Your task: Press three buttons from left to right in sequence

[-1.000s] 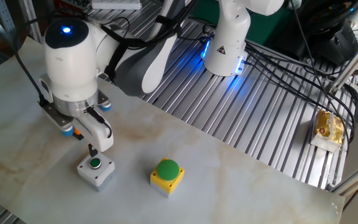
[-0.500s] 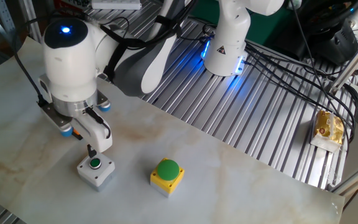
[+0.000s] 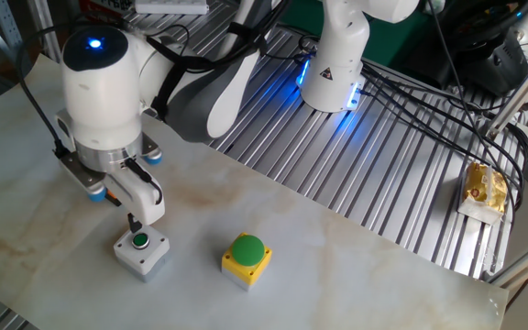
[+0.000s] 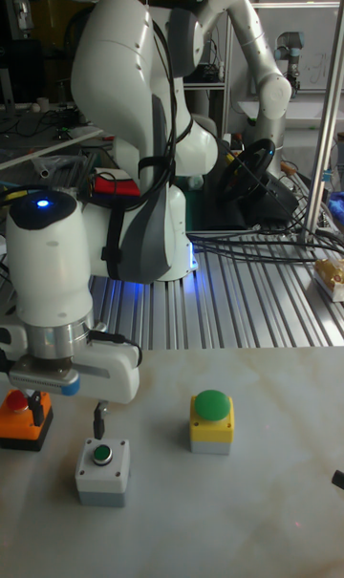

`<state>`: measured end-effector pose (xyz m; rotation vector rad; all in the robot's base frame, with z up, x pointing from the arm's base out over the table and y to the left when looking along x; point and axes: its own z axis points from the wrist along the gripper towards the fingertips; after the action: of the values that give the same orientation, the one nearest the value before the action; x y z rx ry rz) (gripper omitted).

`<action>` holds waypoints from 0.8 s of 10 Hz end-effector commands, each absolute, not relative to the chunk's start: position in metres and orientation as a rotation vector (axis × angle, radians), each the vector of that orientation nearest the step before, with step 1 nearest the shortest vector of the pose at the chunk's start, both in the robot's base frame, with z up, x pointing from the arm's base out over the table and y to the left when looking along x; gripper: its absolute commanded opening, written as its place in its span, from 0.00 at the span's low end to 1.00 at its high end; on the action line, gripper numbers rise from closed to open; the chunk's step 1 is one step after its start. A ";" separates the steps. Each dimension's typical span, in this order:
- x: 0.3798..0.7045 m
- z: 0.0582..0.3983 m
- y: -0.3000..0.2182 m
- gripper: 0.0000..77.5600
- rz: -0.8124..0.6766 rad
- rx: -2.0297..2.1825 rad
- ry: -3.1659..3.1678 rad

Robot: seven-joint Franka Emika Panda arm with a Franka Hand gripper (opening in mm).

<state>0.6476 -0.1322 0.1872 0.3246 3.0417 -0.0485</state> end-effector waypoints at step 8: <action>0.648 0.189 -0.133 1.00 -0.084 0.382 3.147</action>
<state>0.6478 -0.1321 0.1875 0.3857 3.1261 -0.0764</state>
